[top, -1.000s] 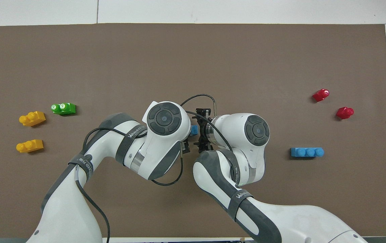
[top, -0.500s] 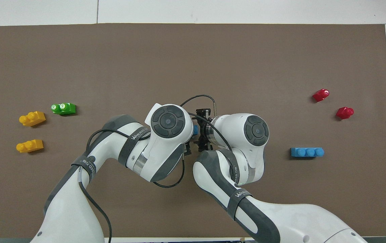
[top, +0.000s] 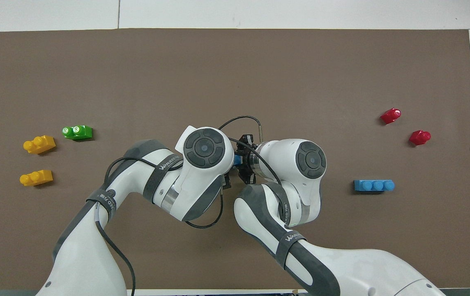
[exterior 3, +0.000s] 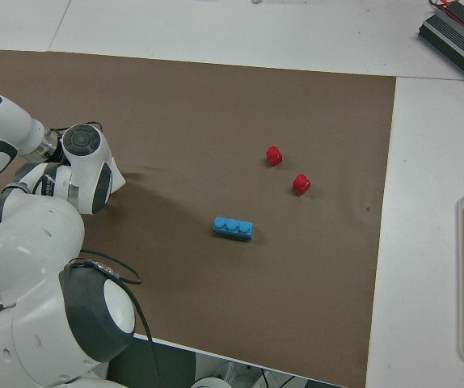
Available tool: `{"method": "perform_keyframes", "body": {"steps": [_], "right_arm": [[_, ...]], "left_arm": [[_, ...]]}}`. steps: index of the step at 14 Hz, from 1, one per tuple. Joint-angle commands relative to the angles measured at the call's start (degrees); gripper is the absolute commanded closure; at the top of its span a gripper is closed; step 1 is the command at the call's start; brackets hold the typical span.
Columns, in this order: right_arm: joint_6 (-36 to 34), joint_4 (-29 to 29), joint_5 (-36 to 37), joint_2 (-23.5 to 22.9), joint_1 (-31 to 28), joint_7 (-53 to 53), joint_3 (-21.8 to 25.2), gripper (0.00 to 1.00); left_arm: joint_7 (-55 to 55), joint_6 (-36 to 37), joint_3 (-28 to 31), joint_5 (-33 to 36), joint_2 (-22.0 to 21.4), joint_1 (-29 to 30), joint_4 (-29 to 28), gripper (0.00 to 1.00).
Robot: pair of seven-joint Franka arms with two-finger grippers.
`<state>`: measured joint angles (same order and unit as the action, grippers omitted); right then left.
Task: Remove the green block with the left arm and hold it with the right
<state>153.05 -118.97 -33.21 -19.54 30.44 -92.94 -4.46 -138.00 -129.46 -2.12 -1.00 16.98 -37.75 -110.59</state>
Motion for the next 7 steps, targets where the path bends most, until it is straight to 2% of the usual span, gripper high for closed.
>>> {"method": "perform_keyframes", "body": {"steps": [1,7], "right_arm": [[1.5,0.0,-2.0,-0.4,0.3,2.2,0.1,1.0],[1.5,0.0,-2.1,-0.4,0.3,2.0,0.1,1.0]], "left_arm": [[-0.4,0.5,0.5,1.4,-1.3,-0.4,-1.6,0.0],[3.2,1.8,0.5,1.6,-1.7,-0.9,-1.6,0.0]]}}
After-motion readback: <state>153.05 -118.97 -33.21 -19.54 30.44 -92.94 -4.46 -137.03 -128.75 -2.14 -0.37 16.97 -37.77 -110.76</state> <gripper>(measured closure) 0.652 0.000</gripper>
